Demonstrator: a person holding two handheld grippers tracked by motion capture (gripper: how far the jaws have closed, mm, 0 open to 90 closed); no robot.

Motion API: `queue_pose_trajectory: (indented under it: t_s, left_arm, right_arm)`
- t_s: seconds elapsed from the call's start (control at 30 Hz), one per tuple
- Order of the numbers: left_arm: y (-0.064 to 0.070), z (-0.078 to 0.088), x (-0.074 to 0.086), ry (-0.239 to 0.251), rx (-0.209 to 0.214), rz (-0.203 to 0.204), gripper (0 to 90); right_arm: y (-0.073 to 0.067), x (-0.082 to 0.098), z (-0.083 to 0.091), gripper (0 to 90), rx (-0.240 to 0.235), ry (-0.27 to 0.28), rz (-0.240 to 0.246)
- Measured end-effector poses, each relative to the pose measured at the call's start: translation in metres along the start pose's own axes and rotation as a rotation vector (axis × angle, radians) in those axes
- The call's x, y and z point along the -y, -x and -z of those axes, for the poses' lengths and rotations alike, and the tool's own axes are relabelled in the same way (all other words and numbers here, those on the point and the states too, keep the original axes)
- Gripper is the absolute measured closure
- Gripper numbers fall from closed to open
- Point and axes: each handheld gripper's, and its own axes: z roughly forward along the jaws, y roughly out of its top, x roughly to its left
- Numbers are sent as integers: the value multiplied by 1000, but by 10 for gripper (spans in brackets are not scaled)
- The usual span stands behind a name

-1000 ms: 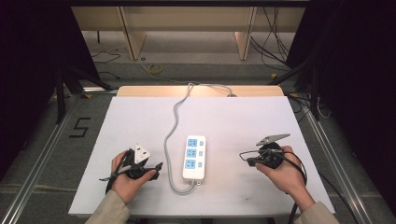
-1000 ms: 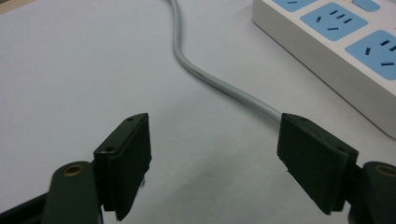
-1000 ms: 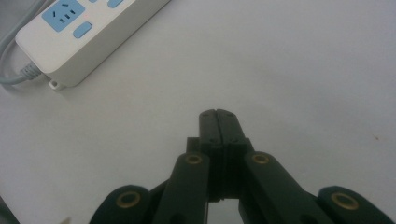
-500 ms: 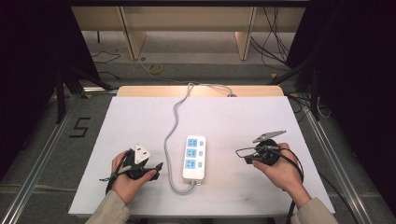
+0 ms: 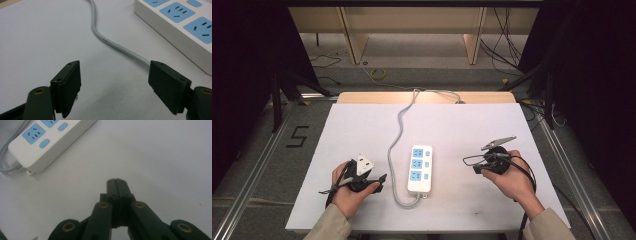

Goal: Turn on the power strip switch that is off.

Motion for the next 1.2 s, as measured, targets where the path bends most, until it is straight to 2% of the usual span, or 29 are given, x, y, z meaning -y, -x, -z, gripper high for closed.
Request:
queue_pose_trajectory:
  t_s: [1.2]
  left_arm:
    - [2,0,0,7,6,-2,267]
  right_arm:
    - [-9,-32,-8,900,8,-36,43]
